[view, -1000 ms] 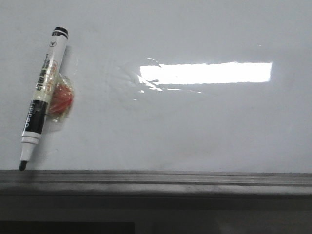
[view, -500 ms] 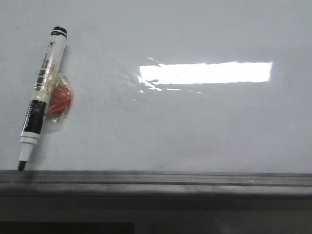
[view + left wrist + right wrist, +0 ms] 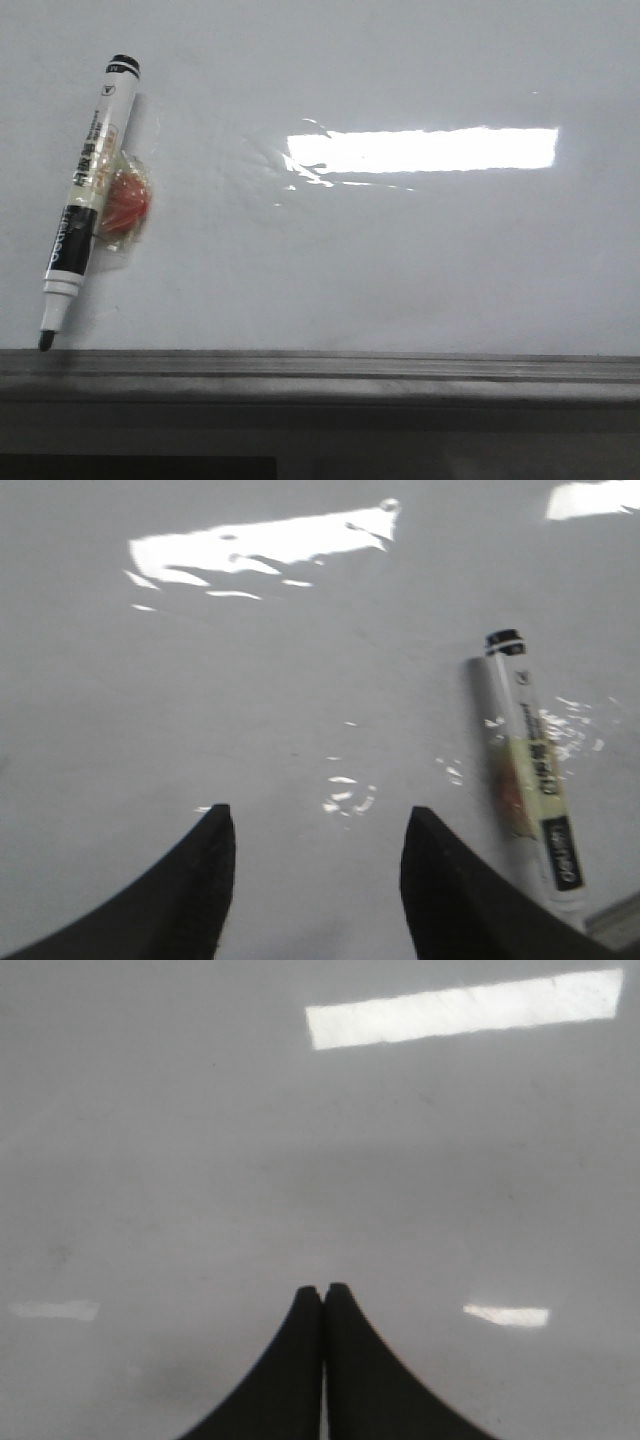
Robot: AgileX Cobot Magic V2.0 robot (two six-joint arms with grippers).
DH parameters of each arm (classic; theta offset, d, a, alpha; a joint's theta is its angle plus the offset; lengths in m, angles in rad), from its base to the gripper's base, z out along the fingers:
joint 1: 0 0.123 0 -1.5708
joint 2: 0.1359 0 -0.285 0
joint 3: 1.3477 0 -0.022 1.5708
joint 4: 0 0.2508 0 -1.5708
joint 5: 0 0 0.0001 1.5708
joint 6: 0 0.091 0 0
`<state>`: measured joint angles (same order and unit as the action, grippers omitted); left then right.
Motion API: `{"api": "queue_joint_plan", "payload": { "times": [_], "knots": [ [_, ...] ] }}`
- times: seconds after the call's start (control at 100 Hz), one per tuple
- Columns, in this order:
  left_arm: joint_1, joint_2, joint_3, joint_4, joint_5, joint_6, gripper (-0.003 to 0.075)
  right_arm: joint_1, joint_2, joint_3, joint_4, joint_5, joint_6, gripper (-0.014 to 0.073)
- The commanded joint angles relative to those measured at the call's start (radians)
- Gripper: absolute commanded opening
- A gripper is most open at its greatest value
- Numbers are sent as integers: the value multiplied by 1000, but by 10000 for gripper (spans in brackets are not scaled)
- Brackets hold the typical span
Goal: Write number 6 on whiteboard
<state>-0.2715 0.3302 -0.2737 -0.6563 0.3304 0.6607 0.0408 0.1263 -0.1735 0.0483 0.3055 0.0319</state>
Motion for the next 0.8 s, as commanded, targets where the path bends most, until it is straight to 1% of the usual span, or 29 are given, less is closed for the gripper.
{"api": "queue_joint_plan", "payload": {
  "times": [0.0, 0.17, 0.28, 0.42, 0.52, 0.67, 0.79],
  "knots": [
    [-63, 55, -37, -84, -80, 32, 359, -1, 19, -40, -2, -78, -2, -64],
    [-157, 120, -37, -86, -179, 32, 359, -1, 19, -40, -2, -78, -2, -64],
    [-199, 141, -37, -91, -216, 32, 359, -1, 19, -40, -2, -63, -2, -64],
    [-228, 145, -37, -93, -251, 32, 359, -1, 19, -40, -2, -59, -2, -64],
    [-237, 145, -37, -93, -251, 32, 359, -1, 19, -40, -2, -59, -2, -64],
    [-265, 145, -37, -91, -178, 68, 359, -1, 19, -40, -2, -59, -2, -64],
    [-291, 145, -37, -91, -171, 68, 359, -1, 19, -40, -2, -59, -2, -64]
  ]
}}
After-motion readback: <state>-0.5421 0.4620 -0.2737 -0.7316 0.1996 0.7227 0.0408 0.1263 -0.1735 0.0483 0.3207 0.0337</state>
